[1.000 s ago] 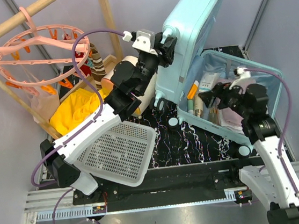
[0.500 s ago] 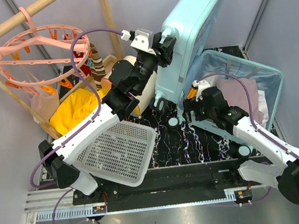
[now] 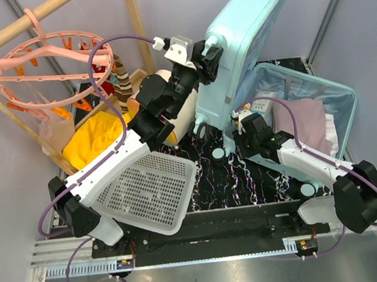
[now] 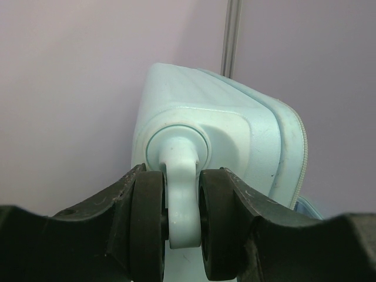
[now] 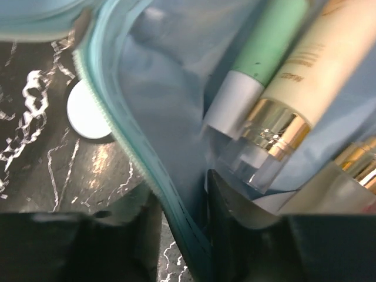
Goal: Open, take out, and arrange the luggage
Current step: Open the luggage at the center of the board.
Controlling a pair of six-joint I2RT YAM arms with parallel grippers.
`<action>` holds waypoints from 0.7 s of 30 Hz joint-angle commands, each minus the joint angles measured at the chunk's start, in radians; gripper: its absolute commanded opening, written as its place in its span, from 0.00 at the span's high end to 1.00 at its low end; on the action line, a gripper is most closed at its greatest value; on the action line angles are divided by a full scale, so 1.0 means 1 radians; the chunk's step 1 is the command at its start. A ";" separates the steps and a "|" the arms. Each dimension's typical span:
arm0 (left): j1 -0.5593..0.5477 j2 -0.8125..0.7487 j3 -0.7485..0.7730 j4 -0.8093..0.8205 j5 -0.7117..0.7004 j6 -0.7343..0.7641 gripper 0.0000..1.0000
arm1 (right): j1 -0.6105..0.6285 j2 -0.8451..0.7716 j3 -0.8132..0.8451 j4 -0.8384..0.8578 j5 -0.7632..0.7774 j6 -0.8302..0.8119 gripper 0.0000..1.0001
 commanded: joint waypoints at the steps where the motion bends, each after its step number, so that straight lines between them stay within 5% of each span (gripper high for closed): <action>1: 0.006 0.016 0.016 0.008 0.135 -0.057 1.00 | 0.014 -0.021 0.015 0.034 -0.074 0.144 0.77; 4: 0.006 0.024 0.018 0.007 0.139 -0.058 1.00 | 0.053 -0.065 -0.034 0.069 -0.022 0.222 1.00; 11: 0.006 0.047 -0.004 0.040 0.262 -0.058 1.00 | 0.215 -0.205 -0.105 0.083 0.282 0.432 1.00; 21: 0.044 0.110 -0.010 0.086 0.376 -0.109 1.00 | 0.244 -0.283 -0.148 0.043 0.627 0.551 1.00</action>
